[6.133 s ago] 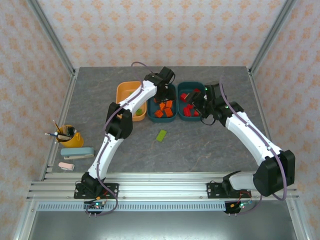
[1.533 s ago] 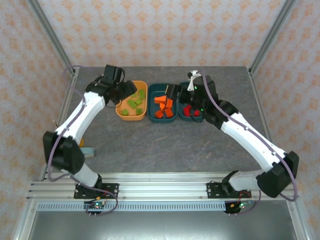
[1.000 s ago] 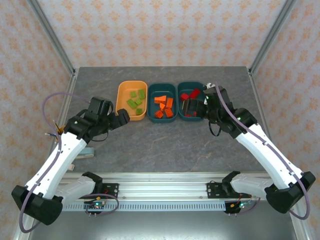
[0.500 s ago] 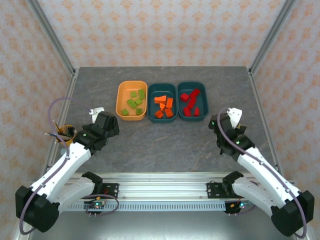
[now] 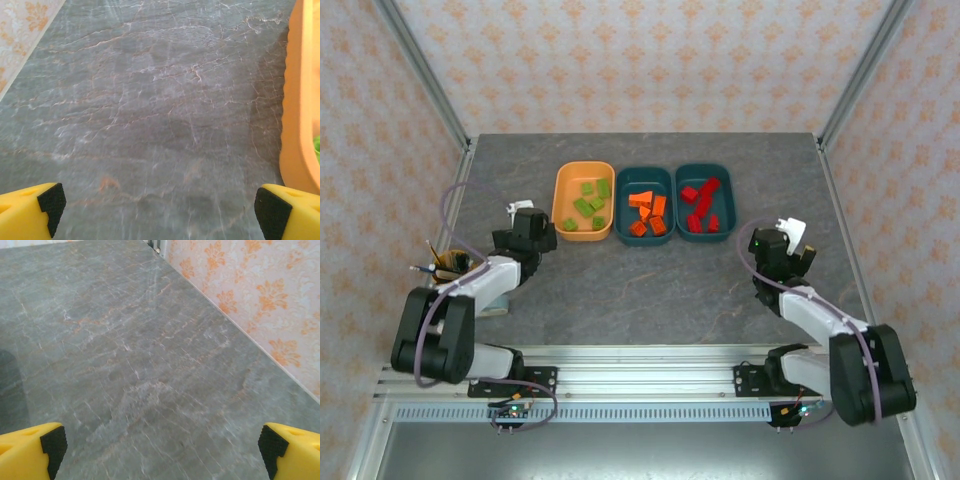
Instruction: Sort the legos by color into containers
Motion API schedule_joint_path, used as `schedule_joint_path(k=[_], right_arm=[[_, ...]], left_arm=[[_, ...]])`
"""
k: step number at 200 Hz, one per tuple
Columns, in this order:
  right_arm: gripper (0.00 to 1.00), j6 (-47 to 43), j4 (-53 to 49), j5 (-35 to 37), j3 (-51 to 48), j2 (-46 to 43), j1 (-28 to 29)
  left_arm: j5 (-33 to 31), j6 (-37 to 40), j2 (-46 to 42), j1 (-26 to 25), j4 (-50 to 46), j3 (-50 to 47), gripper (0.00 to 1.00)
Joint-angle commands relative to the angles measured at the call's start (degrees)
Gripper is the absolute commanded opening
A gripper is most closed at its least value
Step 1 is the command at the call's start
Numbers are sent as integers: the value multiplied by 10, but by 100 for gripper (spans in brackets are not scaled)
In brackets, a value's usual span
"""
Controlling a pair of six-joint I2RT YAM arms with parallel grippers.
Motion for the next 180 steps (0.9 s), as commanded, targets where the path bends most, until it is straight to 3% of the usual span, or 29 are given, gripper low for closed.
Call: schedule_joint_path(k=[1,22,36,56,72,89,99,107,115,180], right_arm=[[100,-19,130,-65,-3,44,-31],[100,-24,185,-105,8,87,-64],[100,-20,221,-129,14,117,-83],[100,-20,263,-162,11,166,-94],[100,-28,339,-181,-10,205,-94],[100,-32,311,-196,-4,193,-95],[100,-34,317,-198,-6,198,-95],[99,-34,300,-196,1,195,-95],[99,-36,301,-194,5,200,-94],[99,-43,282,-163,16,201,-77]], left_arm=[[7,38,31,10,120,3,100],[27,76,50,14,157,9,100],[42,73,61,28,217,-14,100],[64,75,54,33,228,-25,100],[66,74,42,33,301,-71,100],[33,65,65,33,446,-139,100],[31,55,47,34,374,-121,100],[25,66,63,31,409,-124,100],[27,60,52,29,372,-116,100],[25,63,57,29,386,-118,100]])
